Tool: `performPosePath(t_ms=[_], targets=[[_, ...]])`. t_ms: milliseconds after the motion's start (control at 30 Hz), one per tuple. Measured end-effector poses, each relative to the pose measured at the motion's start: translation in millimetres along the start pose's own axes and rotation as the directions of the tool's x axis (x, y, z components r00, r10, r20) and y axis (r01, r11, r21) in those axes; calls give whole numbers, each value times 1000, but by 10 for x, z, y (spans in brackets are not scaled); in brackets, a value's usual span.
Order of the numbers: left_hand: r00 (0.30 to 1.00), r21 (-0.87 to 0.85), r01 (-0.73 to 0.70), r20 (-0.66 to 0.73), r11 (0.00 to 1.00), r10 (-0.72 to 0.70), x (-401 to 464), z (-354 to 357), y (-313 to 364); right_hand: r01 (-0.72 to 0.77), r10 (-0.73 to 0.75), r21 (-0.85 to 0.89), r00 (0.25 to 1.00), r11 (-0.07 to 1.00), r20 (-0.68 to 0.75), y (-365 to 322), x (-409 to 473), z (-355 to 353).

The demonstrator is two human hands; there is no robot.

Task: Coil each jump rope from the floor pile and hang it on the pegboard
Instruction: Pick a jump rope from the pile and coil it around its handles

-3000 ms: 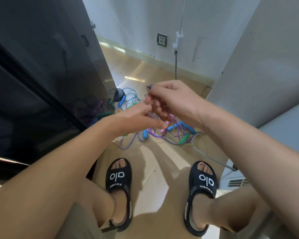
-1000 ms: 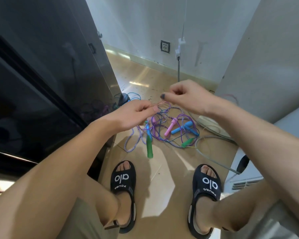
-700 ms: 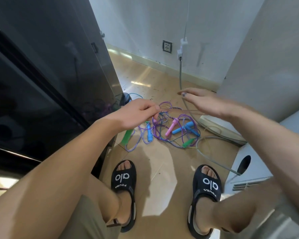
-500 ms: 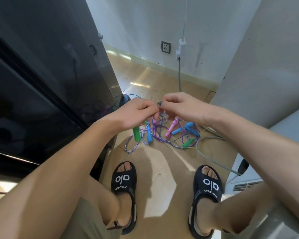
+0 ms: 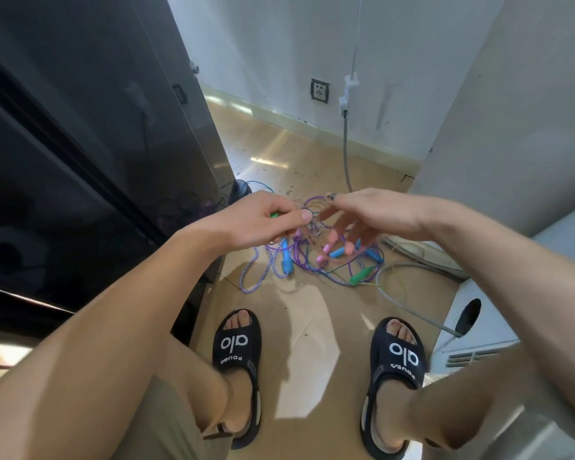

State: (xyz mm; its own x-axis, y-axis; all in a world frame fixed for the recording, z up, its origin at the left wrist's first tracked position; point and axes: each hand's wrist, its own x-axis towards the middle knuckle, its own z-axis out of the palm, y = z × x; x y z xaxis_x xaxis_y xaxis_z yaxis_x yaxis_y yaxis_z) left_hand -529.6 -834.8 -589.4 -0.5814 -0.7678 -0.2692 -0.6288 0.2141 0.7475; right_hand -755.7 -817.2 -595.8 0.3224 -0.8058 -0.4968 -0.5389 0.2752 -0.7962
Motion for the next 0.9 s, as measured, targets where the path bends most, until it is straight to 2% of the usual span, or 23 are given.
performPosePath(t_ms=[133,267,500,633,733,767,833,900], targets=[[1000,-61,-3,-11,998,2,21,25,12,111,-124,143,988,984,90,-161,46,123],[997,-99,12,-72,995,-20,33,-4,-26,182,-192,102,976,978,102,-148,52,162],[991,-176,-28,-131,984,5,25,-49,-3,197,-193,149,980,969,-38,-133,99,230],[989,-150,-51,-147,987,29,7,-38,17,167,-170,43,984,985,62,-151,144,312],[990,-82,-30,-139,996,18,26,-48,-42,180,-178,-50,983,982,47,-127,137,220],[992,-36,-10,-127,999,5,27,-46,-68,179,-174,-145,984,973,45,-89,137,127],[993,44,39,-116,998,-34,12,-66,-132,110,-102,-449,994,886,43,26,125,-109],[988,90,73,-143,993,-60,-9,-116,-183,-97,104,-665,994,740,-29,236,127,-337]])
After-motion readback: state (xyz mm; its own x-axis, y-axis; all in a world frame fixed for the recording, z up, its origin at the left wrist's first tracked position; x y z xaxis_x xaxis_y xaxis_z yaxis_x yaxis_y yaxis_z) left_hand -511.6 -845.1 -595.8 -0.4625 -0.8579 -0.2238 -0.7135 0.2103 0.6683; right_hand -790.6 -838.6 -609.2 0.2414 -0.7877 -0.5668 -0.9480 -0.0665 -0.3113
